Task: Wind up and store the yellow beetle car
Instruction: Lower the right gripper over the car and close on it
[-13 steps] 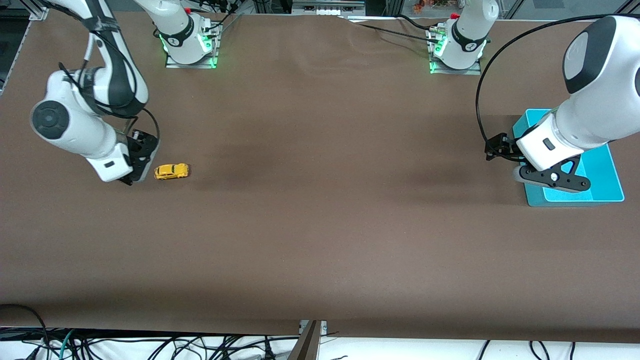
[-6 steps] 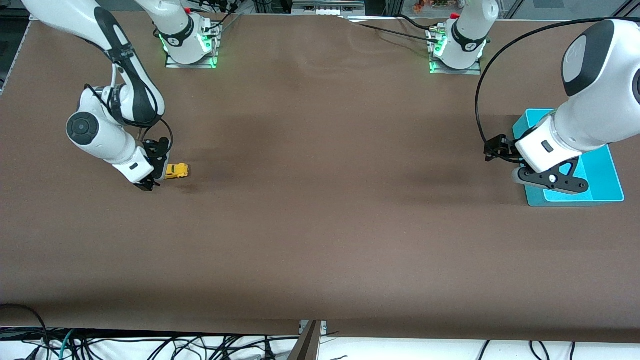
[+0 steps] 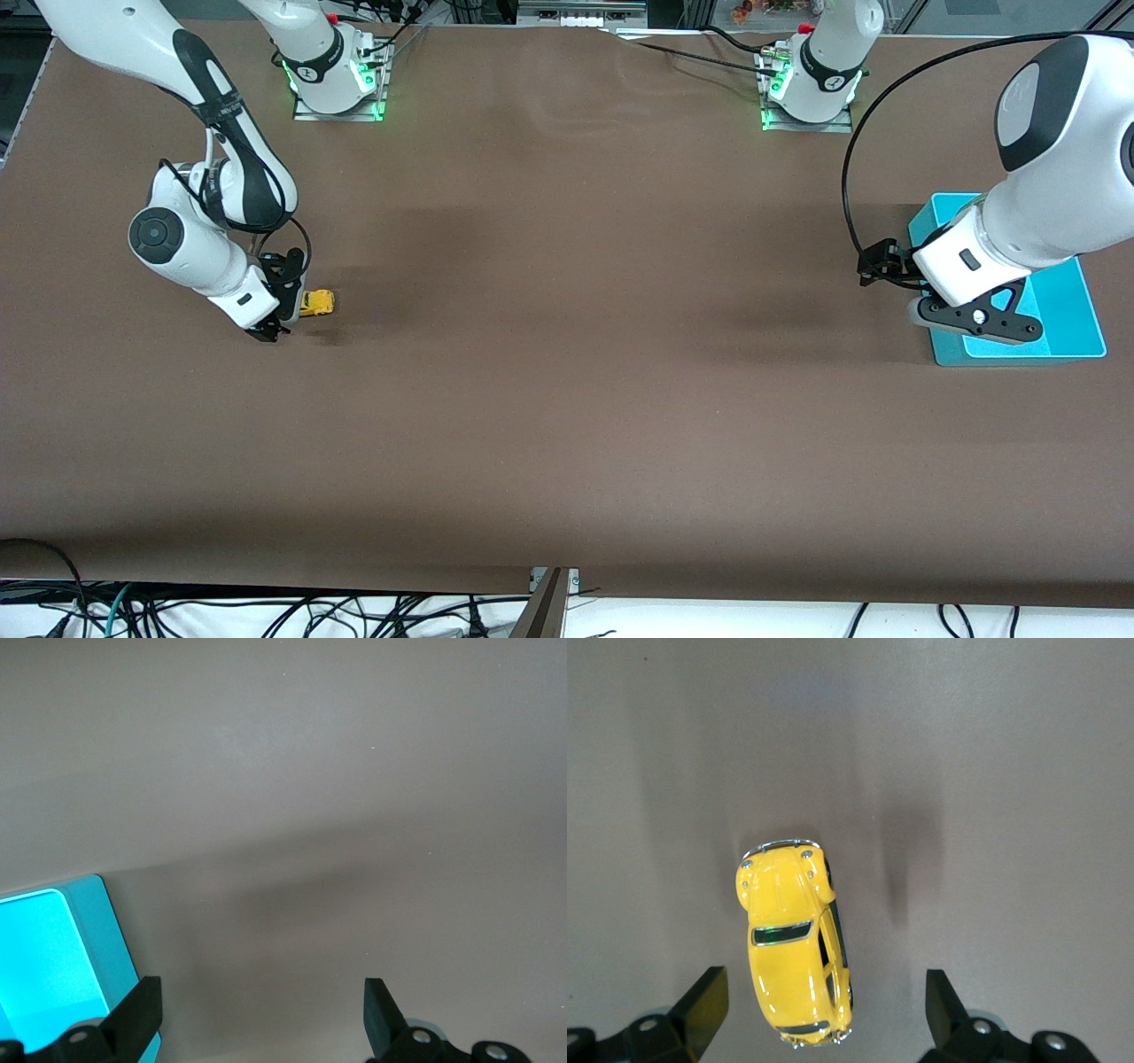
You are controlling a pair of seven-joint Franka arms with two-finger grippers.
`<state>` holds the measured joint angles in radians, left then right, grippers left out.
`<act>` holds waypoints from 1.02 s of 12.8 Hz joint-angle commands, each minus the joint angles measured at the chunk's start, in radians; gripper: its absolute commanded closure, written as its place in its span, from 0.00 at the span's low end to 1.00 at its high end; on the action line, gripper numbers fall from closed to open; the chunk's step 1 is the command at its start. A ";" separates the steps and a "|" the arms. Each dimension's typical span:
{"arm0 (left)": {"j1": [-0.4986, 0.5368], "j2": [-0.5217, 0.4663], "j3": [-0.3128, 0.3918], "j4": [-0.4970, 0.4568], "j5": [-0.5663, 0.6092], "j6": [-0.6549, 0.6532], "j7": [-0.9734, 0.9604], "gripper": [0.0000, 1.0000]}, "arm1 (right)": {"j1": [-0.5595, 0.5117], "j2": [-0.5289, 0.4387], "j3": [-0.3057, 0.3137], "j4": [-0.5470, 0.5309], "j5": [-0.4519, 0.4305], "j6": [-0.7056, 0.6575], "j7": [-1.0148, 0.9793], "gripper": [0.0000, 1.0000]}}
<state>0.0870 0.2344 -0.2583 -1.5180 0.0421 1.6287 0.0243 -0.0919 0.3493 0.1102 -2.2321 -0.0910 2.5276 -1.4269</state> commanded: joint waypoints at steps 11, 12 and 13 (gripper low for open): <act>0.002 0.014 -0.006 0.024 0.019 -0.006 0.008 0.00 | -0.043 -0.010 0.043 -0.069 -0.004 0.080 -0.018 0.47; 0.002 0.014 -0.006 0.024 0.019 -0.006 0.008 0.00 | -0.043 -0.010 0.043 -0.069 -0.004 0.080 -0.018 0.51; 0.002 0.014 -0.006 0.024 0.019 -0.006 0.008 0.00 | -0.043 -0.010 0.043 -0.069 -0.004 0.080 -0.020 0.60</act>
<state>0.0870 0.2348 -0.2583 -1.5180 0.0421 1.6287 0.0243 -0.1145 0.3495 0.1375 -2.2833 -0.0910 2.5887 -1.4311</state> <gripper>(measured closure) 0.000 0.458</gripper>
